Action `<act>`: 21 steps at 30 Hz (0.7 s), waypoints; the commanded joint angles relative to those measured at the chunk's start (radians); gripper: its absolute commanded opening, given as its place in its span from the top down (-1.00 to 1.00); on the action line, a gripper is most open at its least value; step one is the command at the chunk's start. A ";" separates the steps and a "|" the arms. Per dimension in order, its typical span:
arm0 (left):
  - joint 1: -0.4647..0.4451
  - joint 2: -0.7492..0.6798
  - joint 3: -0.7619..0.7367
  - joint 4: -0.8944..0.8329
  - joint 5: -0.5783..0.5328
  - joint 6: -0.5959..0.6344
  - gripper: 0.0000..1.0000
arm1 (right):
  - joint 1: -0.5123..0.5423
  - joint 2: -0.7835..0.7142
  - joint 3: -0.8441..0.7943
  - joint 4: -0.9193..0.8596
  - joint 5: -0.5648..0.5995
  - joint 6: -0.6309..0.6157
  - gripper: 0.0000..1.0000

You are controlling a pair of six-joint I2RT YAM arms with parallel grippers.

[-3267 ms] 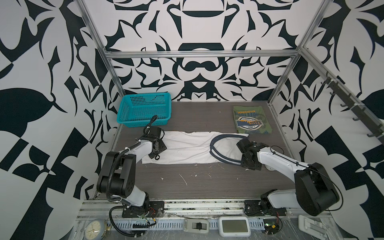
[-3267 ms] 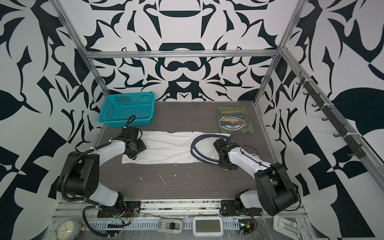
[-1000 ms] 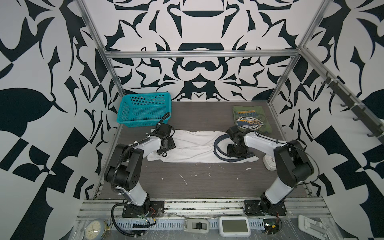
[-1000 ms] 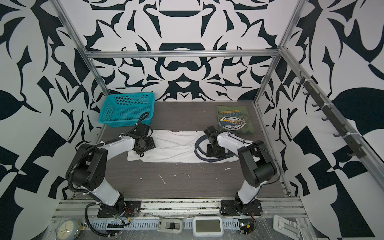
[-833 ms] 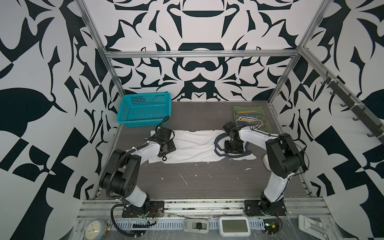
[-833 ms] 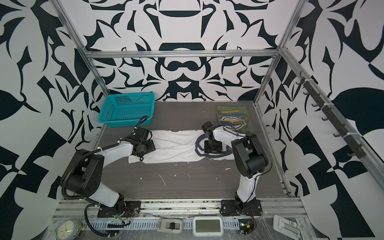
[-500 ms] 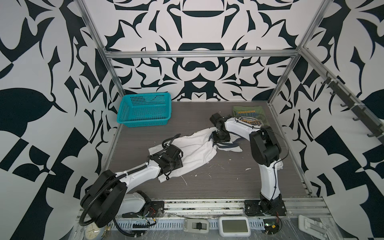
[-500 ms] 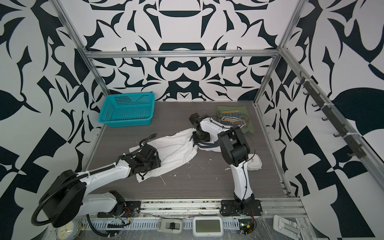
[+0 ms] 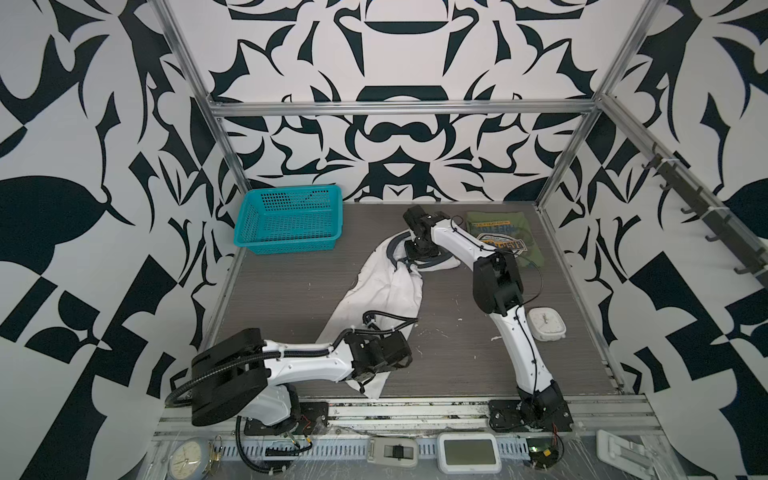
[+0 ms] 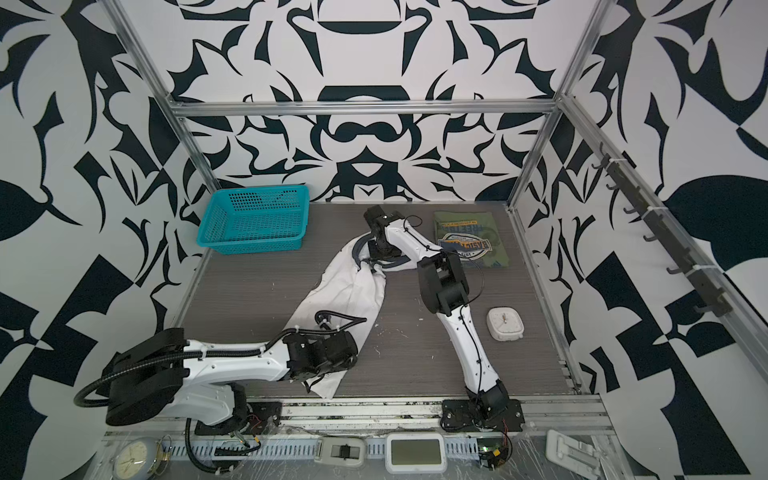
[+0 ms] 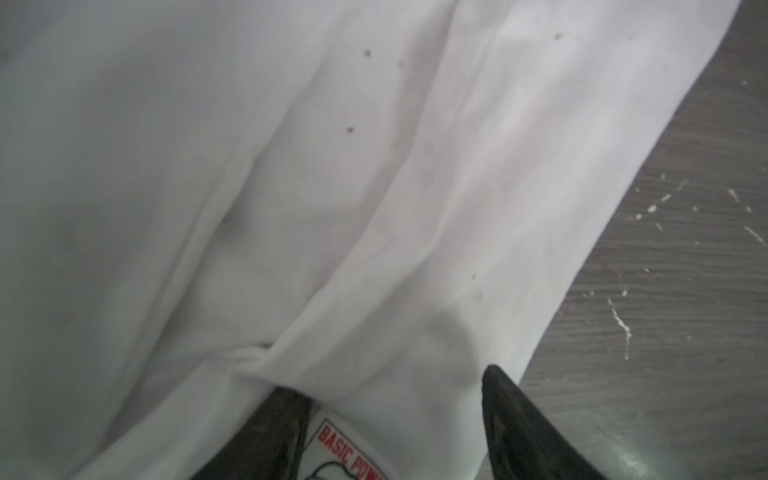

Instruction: Fold and stack the tank tops

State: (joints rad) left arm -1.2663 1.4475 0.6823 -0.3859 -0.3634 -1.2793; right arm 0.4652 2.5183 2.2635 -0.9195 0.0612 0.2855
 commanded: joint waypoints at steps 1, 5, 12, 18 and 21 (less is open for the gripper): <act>-0.023 0.022 0.015 -0.007 0.052 -0.031 -0.37 | -0.045 0.082 0.151 -0.104 0.046 -0.074 -0.15; -0.020 -0.090 0.016 -0.075 -0.024 0.009 -0.38 | -0.051 0.099 0.362 -0.209 0.110 -0.163 -0.17; 0.112 -0.326 -0.049 -0.192 -0.039 0.066 -0.38 | -0.038 -0.187 0.066 -0.111 0.088 -0.191 -0.23; 0.254 -0.364 -0.108 -0.191 0.019 0.138 -0.38 | 0.022 -0.398 -0.330 0.027 -0.041 -0.065 -0.20; 0.304 -0.340 -0.123 -0.183 0.050 0.178 -0.38 | 0.088 -0.462 -0.476 0.097 -0.072 -0.026 -0.19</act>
State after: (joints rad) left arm -0.9936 1.0962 0.5720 -0.5320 -0.3470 -1.1503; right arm 0.4988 2.0842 1.8809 -0.9039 0.0578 0.1986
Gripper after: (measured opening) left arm 0.690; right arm 0.596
